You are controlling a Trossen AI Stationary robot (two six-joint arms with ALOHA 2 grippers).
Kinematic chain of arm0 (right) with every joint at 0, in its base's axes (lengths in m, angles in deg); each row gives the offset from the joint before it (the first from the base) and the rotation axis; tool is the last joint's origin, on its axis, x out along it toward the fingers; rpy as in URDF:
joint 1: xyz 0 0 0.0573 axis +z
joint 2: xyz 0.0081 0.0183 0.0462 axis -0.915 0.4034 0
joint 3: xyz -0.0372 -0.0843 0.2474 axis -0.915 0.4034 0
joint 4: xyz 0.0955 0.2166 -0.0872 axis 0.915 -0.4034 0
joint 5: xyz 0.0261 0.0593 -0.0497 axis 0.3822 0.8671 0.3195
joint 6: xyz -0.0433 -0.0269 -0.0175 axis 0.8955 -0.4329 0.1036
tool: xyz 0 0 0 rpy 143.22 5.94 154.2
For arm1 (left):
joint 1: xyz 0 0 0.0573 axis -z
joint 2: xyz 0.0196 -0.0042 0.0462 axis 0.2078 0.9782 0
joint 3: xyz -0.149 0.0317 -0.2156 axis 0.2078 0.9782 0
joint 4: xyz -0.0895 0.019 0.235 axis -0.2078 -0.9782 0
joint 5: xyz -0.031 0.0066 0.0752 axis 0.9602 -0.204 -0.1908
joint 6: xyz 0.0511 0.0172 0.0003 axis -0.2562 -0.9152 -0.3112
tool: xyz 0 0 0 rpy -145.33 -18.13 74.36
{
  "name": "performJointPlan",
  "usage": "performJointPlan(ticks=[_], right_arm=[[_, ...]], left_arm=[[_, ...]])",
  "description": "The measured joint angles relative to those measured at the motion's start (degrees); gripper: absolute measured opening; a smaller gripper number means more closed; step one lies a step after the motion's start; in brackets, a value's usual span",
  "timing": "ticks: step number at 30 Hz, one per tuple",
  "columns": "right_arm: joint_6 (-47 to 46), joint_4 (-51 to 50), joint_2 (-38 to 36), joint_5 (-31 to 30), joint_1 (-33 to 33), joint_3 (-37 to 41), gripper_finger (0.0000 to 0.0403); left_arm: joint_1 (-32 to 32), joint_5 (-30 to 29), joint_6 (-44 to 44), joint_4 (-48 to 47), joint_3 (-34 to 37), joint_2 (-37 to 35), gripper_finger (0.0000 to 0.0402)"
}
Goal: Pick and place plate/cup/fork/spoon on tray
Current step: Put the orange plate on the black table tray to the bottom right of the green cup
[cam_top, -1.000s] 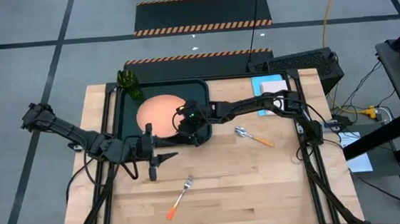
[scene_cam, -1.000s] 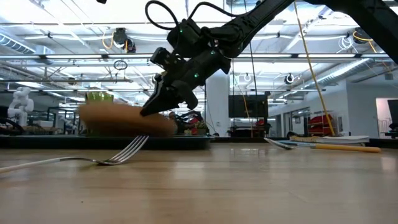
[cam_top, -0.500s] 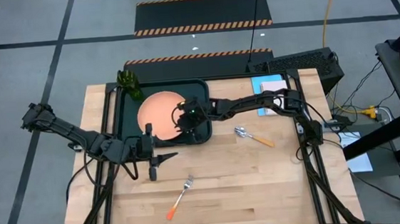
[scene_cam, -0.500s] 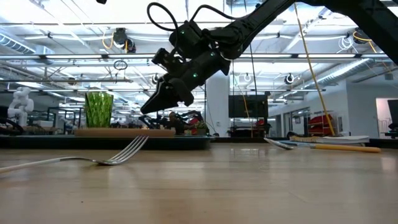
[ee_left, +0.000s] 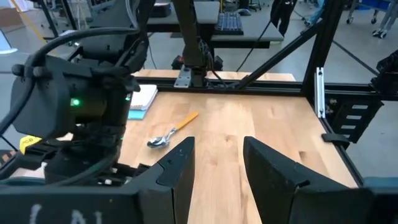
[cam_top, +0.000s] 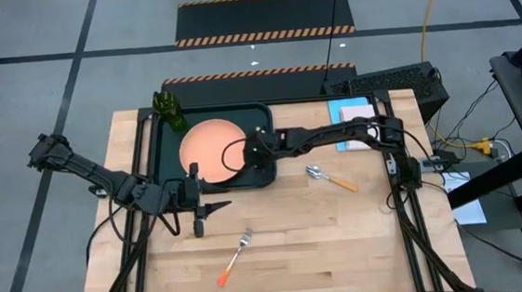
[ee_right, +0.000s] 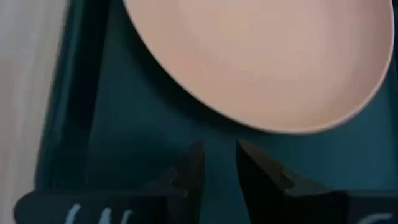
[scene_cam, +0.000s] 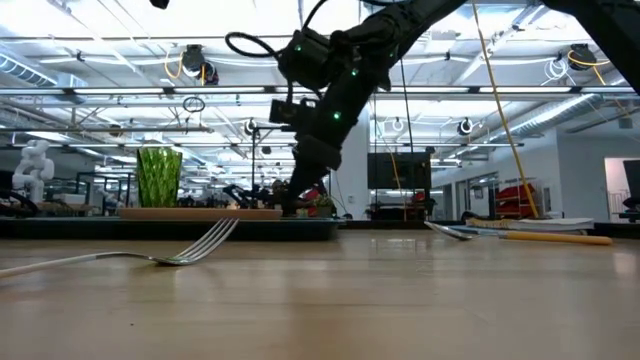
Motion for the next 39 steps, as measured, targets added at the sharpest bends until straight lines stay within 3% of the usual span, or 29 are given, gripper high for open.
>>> performJointPlan(ticks=[6, 12, 17, 27, 34, 39], right_arm=[[1.3, 8.5, 0.2, -2.8, -1.3, 4.9, 0.008], [2.9, 20.9, 0.2, 0.4, -3.8, 10.2, 0.0041], [3.2, 22.6, 0.2, 1.5, -4.4, 10.4, 0.0005], [2.7, 27.1, 1.7, 3.2, -4.5, 10.4, 0.0002], [-0.3, 23.5, -1.5, -2.8, -3.5, 10.3, 0.0001], [-2.4, 22.6, -0.2, -2.8, -4.1, 10.3, 0.0001]], left_arm=[[0.0, 0.0, 0.0, 0.0, 0.0, 0.0, 0.014], [0.0, 0.0, -0.3, 0.1, 0.0, 0.0, 0.014], [-0.9, 0.0, -0.6, 0.1, 0.0, 0.0, 0.014], [-3.4, -0.1, -1.1, 0.2, 0.0, 0.0, 0.014], [-3.1, 0.0, -1.0, -0.2, 0.0, 0.0, 0.014], [-2.7, 0.0, 1.2, 0.4, 0.0, 0.0, 0.014]])
